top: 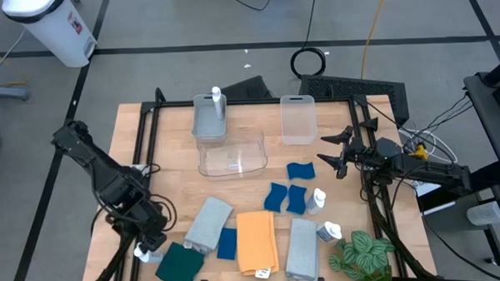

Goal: Pick & Place Kitchen Items
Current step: Put the white plastic restorer bottle into the gray bin

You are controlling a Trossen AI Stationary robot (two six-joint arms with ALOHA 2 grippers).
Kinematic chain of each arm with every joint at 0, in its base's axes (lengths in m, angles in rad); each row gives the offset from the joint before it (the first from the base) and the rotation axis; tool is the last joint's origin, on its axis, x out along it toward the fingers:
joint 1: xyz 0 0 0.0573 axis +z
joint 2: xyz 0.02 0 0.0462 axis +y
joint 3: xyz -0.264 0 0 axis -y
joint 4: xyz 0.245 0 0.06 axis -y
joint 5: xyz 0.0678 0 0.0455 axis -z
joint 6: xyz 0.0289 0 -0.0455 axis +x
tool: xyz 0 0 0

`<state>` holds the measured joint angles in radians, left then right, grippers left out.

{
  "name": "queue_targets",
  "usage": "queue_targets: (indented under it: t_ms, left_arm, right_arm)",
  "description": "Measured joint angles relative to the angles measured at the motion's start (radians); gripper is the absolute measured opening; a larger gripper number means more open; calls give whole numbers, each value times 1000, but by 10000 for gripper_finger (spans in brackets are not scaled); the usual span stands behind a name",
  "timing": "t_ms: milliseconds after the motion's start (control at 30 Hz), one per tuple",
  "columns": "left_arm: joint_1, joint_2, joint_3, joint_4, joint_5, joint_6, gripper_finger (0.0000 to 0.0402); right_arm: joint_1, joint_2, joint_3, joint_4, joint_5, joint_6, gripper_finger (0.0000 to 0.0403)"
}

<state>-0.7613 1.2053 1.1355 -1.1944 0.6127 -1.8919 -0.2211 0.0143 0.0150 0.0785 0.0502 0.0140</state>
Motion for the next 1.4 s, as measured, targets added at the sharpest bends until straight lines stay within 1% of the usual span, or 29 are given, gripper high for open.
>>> queue_targets:
  t_ms: [167,433,600,733,867,1000,1100,1267,1400]
  left_arm:
    - [-53,0,0,33,-58,-214,308]
    - [-150,0,0,73,-200,-509,285]
    - [-205,0,0,109,-290,-607,275]
    - [-238,7,0,96,-346,-624,274]
    - [-264,28,0,98,-354,-613,273]
    - [-285,59,0,98,-353,-567,273]
    - [-294,79,0,121,-353,-516,273]
    - [-296,103,0,147,-355,-347,273]
    - [-298,104,0,141,-410,-288,273]
  right_arm:
    - [0,0,0,0,0,0,279]
    - [0,0,0,0,0,0,279]
    - [0,0,0,0,0,0,279]
    - [0,0,0,0,0,0,279]
    - [0,0,0,0,0,0,279]
    - [0,0,0,0,0,0,279]
    - [0,0,0,0,0,0,279]
    - [0,0,0,0,0,0,279]
    - [0,0,0,0,0,0,279]
